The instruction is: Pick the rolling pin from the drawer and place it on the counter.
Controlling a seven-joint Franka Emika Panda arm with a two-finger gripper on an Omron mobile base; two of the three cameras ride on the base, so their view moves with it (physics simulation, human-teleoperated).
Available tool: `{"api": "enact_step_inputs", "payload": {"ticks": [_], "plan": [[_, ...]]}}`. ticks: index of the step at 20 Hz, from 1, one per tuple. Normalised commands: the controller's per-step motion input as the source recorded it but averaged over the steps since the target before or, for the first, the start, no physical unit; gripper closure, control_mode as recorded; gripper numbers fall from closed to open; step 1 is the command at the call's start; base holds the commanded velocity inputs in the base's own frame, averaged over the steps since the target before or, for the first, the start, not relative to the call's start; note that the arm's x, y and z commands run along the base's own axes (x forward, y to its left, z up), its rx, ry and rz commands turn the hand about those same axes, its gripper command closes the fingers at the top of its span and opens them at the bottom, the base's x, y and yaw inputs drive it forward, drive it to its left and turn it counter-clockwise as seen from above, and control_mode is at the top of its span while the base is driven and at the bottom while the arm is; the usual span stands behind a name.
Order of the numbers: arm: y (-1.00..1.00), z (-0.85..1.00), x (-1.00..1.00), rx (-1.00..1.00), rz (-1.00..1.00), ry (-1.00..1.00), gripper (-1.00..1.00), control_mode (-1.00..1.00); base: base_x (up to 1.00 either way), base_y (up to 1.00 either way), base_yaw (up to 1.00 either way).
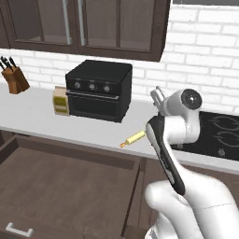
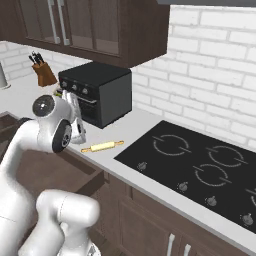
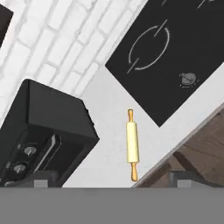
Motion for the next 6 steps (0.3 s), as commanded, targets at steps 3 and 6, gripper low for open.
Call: {"api": "enact_step_inputs", "payload": {"ticks": [3,6], "plan": [[-0.41,1.0,-1.0,0.18,0.0,-0.54,-1.0,-1.0,0.0,0.0,0.0],[-0.32,0.93,-1.0,0.05,0.0,-0.73,-1.0,-1.0,0.0,0.0,0.0]]}}
